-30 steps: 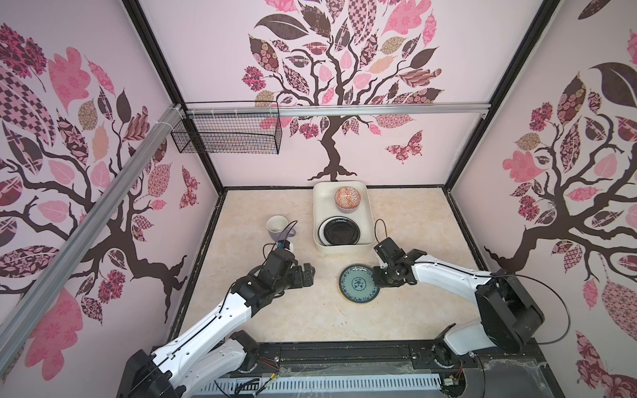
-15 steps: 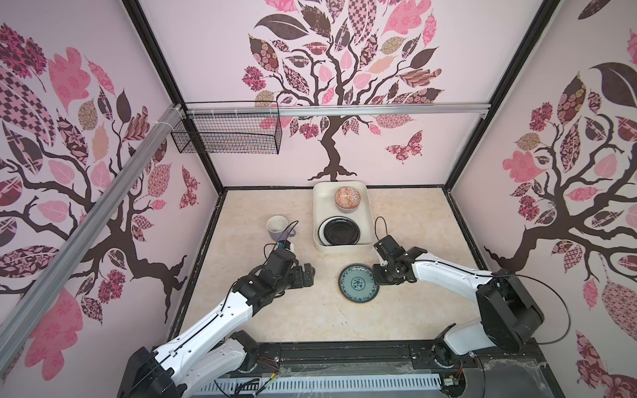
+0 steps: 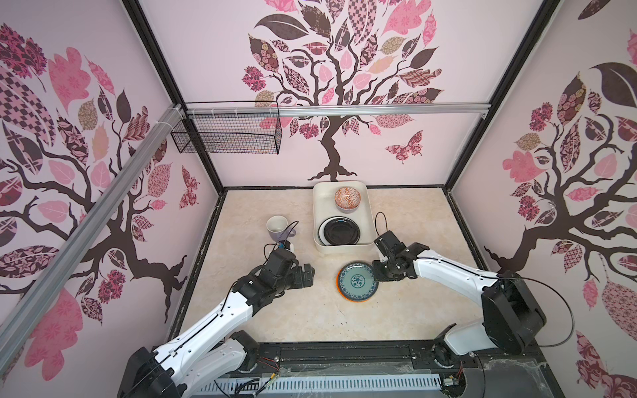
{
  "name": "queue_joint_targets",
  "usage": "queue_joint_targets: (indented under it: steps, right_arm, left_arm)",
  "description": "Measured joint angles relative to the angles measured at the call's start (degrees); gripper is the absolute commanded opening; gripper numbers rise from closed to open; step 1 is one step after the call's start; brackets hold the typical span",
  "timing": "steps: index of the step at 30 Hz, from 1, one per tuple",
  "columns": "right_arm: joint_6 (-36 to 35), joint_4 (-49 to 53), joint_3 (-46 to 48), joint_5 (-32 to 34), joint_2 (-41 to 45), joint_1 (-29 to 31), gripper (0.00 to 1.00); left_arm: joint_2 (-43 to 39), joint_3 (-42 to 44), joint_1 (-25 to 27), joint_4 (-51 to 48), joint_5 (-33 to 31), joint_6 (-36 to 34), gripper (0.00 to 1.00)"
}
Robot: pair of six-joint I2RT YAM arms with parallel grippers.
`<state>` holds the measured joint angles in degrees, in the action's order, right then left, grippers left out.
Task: Place the mixed dishes into the plastic bin
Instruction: 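Tilt the blue-floral plate up off the orange plate with the right gripper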
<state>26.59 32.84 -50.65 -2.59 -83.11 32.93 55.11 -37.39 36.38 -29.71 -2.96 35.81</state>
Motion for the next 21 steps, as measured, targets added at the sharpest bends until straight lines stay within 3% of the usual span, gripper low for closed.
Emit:
queue_joint_targets:
  steps: [21]
  right_arm:
    - [0.00,0.00,-0.48,-5.44,4.20,-1.66,0.00]
  left_arm:
    - [3.82,-0.02,0.00,0.52,2.19,0.22,0.97]
